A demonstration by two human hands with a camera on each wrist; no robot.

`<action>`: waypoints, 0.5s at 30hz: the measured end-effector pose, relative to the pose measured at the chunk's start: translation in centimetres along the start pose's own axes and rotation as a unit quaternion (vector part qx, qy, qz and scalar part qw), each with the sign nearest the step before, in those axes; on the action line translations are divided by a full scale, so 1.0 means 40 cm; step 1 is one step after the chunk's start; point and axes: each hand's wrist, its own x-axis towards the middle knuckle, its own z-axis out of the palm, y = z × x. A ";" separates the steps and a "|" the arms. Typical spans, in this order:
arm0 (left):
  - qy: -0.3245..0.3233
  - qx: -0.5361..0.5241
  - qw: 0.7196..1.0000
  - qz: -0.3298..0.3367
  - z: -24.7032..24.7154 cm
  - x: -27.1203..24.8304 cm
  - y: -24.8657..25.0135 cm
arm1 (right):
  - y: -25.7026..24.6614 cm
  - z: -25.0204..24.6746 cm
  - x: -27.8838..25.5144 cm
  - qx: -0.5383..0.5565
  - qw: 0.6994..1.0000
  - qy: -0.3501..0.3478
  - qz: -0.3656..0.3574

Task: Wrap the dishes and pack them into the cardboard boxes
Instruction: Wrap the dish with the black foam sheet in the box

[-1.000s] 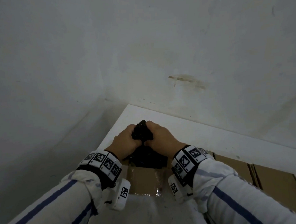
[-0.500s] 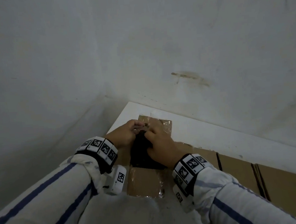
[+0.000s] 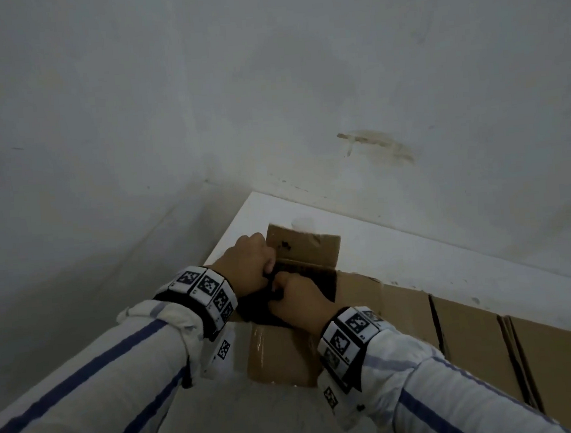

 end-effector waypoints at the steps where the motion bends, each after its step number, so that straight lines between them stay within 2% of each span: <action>1: -0.004 0.032 0.999 -0.001 -0.006 -0.001 0.006 | 0.003 -0.005 0.003 0.017 1.000 -0.001 0.012; 4: -0.053 0.051 0.997 -0.004 -0.018 0.006 0.011 | 0.002 -0.013 0.003 0.005 1.000 -0.019 -0.001; 7: -0.120 -0.020 0.993 -0.005 -0.031 0.013 0.010 | -0.004 0.008 0.000 -0.054 0.997 -0.024 -0.043; 11: -0.201 -0.109 0.973 -0.009 -0.057 0.011 0.006 | -0.005 0.037 0.012 -0.089 0.995 -0.037 -0.037; 13: -0.218 -0.027 0.975 0.008 -0.052 0.012 0.011 | -0.008 0.021 0.015 -0.077 0.995 -0.054 -0.038; 15: -0.203 0.091 0.975 0.023 -0.044 0.011 0.022 | -0.014 -0.014 0.011 -0.059 0.994 -0.083 -0.044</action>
